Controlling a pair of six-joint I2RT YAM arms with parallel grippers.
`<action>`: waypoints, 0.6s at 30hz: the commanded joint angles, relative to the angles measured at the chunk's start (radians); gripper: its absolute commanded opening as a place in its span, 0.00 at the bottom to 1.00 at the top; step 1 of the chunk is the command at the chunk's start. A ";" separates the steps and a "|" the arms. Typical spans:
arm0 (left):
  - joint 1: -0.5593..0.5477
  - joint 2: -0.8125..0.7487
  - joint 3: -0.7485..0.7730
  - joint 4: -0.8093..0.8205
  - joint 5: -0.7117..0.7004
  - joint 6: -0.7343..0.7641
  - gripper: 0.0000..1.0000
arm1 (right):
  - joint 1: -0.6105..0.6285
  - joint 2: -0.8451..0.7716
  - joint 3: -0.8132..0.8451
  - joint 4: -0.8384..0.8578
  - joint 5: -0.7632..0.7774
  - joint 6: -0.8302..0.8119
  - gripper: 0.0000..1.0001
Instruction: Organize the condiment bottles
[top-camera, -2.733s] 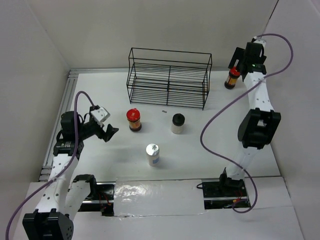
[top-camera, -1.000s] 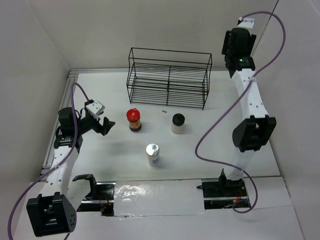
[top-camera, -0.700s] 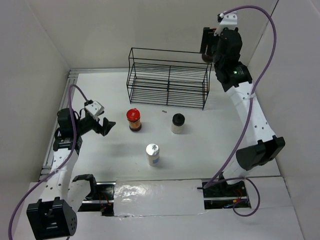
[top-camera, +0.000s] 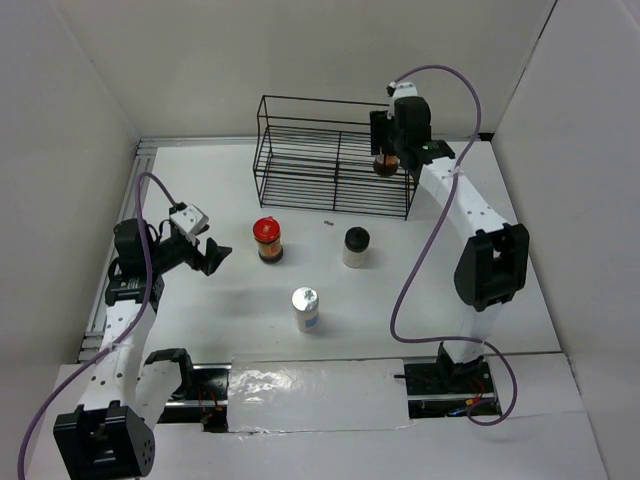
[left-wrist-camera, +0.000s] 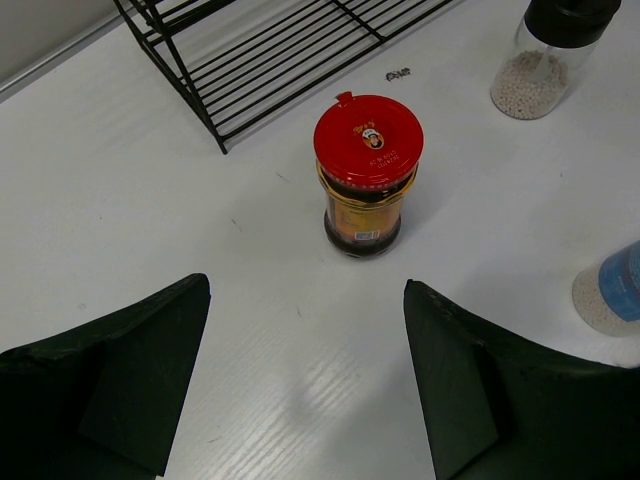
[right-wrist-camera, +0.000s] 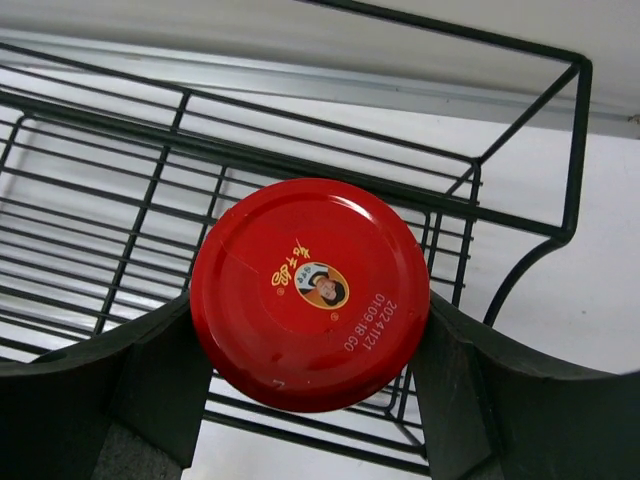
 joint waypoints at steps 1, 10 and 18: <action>-0.004 -0.014 -0.015 0.016 0.022 -0.020 0.91 | -0.003 -0.071 -0.032 0.187 0.040 0.004 0.17; -0.004 -0.020 -0.021 0.022 0.026 -0.020 0.91 | -0.036 -0.121 -0.166 0.248 -0.017 0.031 0.90; -0.004 -0.023 -0.024 0.026 0.034 -0.023 0.91 | -0.026 -0.192 -0.123 0.196 0.001 -0.044 1.00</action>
